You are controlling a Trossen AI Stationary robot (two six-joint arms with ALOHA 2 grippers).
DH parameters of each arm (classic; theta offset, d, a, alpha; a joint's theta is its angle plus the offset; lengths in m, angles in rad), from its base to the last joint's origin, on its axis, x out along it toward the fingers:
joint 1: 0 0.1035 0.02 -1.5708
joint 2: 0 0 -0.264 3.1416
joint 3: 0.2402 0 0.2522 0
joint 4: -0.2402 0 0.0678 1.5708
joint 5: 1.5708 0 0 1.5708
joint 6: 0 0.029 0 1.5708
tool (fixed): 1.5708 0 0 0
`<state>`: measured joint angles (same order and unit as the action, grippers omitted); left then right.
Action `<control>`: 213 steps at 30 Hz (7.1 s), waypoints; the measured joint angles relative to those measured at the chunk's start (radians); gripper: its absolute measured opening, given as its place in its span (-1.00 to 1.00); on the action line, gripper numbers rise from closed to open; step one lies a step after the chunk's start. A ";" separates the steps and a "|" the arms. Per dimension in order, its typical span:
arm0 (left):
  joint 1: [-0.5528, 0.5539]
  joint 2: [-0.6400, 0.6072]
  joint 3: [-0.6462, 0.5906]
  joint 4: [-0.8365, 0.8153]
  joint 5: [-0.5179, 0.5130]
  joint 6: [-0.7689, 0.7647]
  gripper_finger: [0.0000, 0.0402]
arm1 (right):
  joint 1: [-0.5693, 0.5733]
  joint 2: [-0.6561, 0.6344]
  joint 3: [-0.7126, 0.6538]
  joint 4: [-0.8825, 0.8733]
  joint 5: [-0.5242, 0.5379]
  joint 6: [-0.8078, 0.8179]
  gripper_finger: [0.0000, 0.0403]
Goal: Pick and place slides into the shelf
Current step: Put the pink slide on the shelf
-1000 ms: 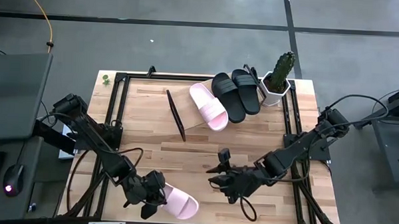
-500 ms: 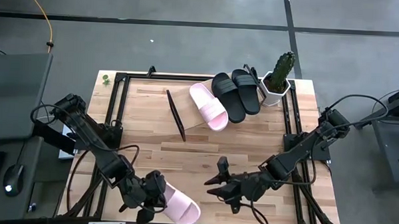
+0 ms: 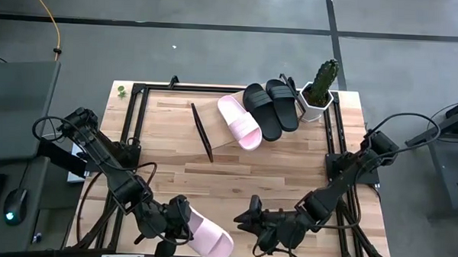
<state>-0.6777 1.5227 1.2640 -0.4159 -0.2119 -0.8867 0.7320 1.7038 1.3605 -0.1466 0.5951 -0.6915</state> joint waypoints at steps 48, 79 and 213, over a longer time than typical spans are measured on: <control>-0.003 -0.077 0.001 0.121 0.073 0.071 -1.00 | 0.065 0.065 0.000 0.353 -0.028 -0.278 0.13; 0.115 -0.083 0.001 0.204 0.215 0.131 -1.00 | 0.065 0.065 -0.001 0.369 -0.053 -0.259 0.13; 0.239 -0.386 0.002 0.046 0.054 0.621 0.00 | -0.395 -0.160 -0.001 -0.209 0.014 -0.309 -0.94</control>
<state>-0.4385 1.1370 1.2657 -0.3695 -0.1577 -0.2657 0.3371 1.5433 1.3594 -0.3557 0.6091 -1.0001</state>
